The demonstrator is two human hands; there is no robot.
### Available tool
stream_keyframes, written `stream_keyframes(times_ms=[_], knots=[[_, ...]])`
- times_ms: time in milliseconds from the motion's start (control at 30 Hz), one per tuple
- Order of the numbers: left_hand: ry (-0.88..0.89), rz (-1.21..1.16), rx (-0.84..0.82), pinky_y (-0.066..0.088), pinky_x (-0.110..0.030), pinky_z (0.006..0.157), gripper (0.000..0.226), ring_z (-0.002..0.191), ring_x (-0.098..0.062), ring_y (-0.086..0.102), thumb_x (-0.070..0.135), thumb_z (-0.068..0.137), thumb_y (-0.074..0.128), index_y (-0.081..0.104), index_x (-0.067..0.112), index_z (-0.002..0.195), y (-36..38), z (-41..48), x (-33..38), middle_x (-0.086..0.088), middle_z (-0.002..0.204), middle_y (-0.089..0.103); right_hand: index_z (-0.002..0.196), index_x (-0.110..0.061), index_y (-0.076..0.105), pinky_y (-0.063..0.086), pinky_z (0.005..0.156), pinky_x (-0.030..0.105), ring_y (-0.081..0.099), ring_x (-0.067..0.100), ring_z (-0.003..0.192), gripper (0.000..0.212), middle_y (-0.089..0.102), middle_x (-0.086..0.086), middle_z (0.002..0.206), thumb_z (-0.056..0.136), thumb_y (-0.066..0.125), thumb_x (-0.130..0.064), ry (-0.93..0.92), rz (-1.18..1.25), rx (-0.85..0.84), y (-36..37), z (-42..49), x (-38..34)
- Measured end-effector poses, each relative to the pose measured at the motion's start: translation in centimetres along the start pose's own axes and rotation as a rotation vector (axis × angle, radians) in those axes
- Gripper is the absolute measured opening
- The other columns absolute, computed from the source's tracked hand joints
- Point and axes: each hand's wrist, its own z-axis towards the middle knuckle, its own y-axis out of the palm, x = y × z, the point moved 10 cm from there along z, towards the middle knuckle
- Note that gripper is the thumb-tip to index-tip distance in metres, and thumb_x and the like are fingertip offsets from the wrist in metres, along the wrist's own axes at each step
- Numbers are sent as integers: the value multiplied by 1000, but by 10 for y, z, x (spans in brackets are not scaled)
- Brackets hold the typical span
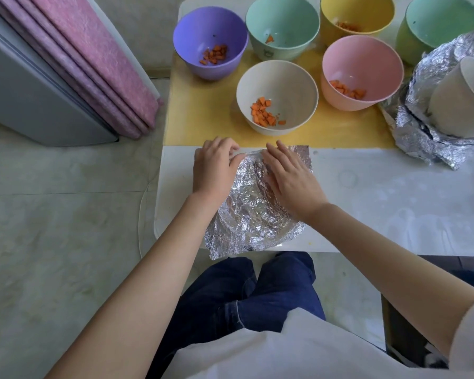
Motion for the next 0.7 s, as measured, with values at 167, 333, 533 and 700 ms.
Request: stream_keyframes(times_ms=[167, 333, 533, 700], knots=[[248, 103, 106, 37, -34, 95, 23, 107, -26, 54, 6, 87, 56, 62, 7, 109, -10, -36, 41, -9, 110, 61, 139, -1, 40, 20, 114, 38, 34, 31, 137, 50, 42, 16, 144, 98, 30, -28, 49, -16, -50, 10, -1, 3], [159, 254, -298, -4, -34, 118, 53, 145, -21, -2, 28, 102, 24, 6, 9, 149, 43, -54, 30, -6, 157, 1, 137, 0, 42, 23, 113, 37, 38, 31, 135, 51, 44, 17, 142, 98, 27, -28, 44, -20, -58, 11, 0, 2], [115, 17, -122, 14, -31, 116, 45, 138, -24, 29, 7, 99, 40, 32, 6, 143, 26, -45, 21, -10, 150, 32, 136, -6, 46, 43, 100, 38, 52, 28, 121, 39, 51, 9, 137, 100, 38, -22, 187, 314, 30, 1, -1, 18], [132, -24, 9, 27, -41, 109, 40, 114, -34, 54, -14, 84, 56, 58, -1, 122, 13, -37, 20, -15, 121, 62, 130, -8, 54, 36, 97, 19, 55, 22, 119, 33, 59, 7, 129, 99, 42, -15, 354, 550, 40, -2, -1, 36]])
